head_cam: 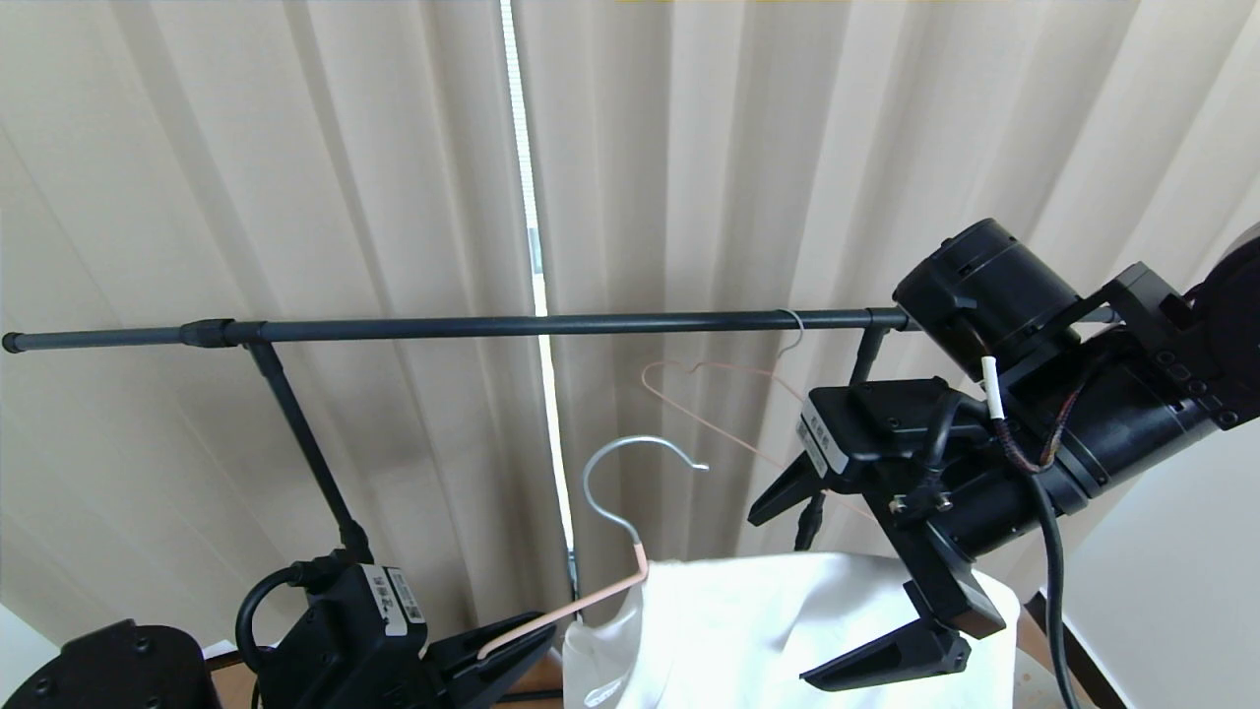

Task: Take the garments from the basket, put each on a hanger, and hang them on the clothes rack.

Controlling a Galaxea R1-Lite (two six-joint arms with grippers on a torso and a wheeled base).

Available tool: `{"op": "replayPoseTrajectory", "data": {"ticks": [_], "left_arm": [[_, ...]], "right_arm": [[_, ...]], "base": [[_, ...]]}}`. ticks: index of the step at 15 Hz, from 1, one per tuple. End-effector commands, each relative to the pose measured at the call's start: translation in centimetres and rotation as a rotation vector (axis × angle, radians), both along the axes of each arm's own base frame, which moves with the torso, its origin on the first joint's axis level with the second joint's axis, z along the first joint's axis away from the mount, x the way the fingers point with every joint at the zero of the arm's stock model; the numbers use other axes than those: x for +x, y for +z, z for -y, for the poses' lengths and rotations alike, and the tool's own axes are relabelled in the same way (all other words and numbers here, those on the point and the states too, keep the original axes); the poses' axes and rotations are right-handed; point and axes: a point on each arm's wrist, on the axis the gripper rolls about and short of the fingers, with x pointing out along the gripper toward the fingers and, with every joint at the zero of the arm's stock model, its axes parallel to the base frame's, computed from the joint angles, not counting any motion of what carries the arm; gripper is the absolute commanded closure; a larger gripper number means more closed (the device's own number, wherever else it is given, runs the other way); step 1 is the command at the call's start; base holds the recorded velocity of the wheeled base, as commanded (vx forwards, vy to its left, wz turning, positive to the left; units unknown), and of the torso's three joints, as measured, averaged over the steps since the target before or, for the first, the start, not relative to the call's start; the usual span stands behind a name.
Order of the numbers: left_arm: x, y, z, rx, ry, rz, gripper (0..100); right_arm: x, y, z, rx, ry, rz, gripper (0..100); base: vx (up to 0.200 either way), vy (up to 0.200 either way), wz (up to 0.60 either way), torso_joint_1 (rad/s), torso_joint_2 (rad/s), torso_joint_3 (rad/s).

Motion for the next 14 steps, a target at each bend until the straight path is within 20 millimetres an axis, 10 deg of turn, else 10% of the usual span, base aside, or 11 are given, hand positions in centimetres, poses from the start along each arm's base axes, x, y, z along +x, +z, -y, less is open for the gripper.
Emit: {"op": "replayPoseTrajectory", "data": {"ticks": [1, 13, 14], "left_arm": [[-0.02, 0.08, -0.02, -0.004, 0.000, 0.004, 100], [0.01, 0.08, -0.05, -0.003, 0.004, 0.004, 100], [0.01, 0.08, -0.05, -0.003, 0.004, 0.004, 100]], "right_arm": [[-0.07, -0.35, -0.50, -0.010, 0.007, -0.017, 0], [-0.23, -0.33, -0.31, -0.035, -0.009, -0.003, 0], [-0.19, -0.45, -0.34, -0.038, -0.009, -0.007, 100]], "base": [[0.000, 0.000, 0.00, 0.000, 0.00, 0.000], [0.000, 0.000, 0.00, 0.000, 0.00, 0.000], [0.000, 0.000, 0.00, 0.000, 0.00, 0.000]]}}
